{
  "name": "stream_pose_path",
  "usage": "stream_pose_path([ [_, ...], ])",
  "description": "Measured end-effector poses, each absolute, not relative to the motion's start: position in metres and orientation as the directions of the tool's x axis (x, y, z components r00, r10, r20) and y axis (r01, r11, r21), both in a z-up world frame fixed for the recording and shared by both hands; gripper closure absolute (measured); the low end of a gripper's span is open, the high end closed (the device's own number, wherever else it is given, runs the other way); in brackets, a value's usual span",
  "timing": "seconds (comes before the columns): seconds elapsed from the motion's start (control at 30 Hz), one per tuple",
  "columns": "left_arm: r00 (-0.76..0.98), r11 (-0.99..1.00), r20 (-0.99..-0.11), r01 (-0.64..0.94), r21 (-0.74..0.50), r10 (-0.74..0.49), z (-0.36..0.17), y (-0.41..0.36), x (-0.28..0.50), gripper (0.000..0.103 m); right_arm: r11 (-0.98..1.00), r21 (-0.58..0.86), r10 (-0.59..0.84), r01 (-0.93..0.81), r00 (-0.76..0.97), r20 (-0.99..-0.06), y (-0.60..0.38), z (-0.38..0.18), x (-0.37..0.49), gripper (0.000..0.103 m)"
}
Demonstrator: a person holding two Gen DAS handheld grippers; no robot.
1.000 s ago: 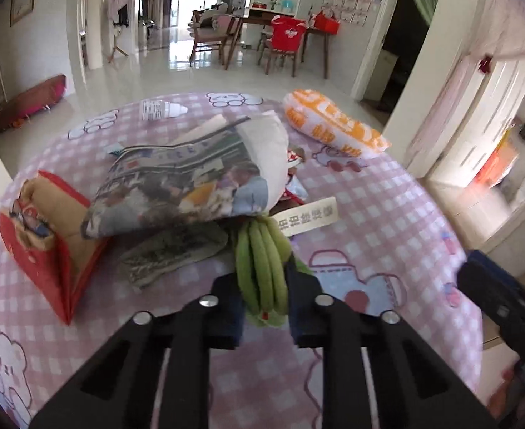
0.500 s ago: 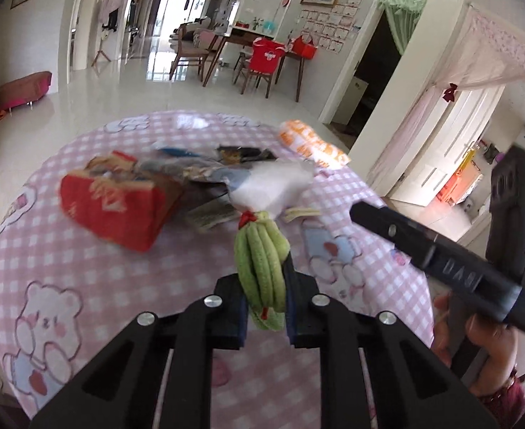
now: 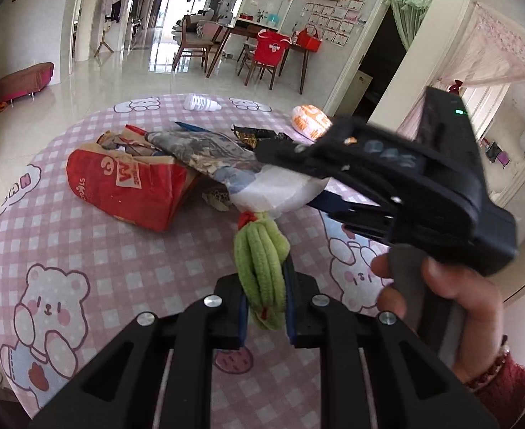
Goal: Collect trash
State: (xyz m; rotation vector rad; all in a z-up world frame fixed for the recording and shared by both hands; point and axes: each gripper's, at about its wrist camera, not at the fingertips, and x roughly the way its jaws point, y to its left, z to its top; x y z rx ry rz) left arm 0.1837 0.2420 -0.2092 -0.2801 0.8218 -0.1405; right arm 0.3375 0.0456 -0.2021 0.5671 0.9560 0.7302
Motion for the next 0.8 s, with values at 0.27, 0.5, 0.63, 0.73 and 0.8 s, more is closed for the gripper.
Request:
stream_pose_path([
  [0.27, 0.704, 0.959, -0.678, 0.014, -0.284, -0.211, -0.192, 0.235, 0.181, 0.087, 0.553, 0.741, 0.810, -0.380, 0.453, -0.372, 0.011, -0.166, 0.322, 0.093],
  [0.5, 0.747, 0.966, -0.635, 0.038, -0.257, -0.198, -0.161, 0.216, 0.166, 0.087, 0.600, 0.673, 0.746, -0.432, 0.606, -0.276, -0.059, -0.111, 0.279, 0.093],
  [0.63, 0.778, 0.968, -0.595, 0.068, -0.240, -0.202, -0.139, 0.193, 0.157, 0.087, 0.658, 0.623, 0.686, -0.423, 0.679, -0.263, -0.106, -0.097, 0.248, 0.093],
  [0.73, 0.792, 0.967, -0.565, 0.121, -0.225, -0.231, -0.121, 0.167, 0.155, 0.087, 0.707, 0.588, 0.627, -0.393, 0.733, -0.264, -0.146, -0.090, 0.226, 0.093],
  [0.8, 0.790, 0.960, -0.550, 0.174, -0.219, -0.269, -0.110, 0.142, 0.156, 0.087, 0.741, 0.567, 0.580, -0.360, 0.768, -0.270, -0.171, -0.091, 0.212, 0.093],
])
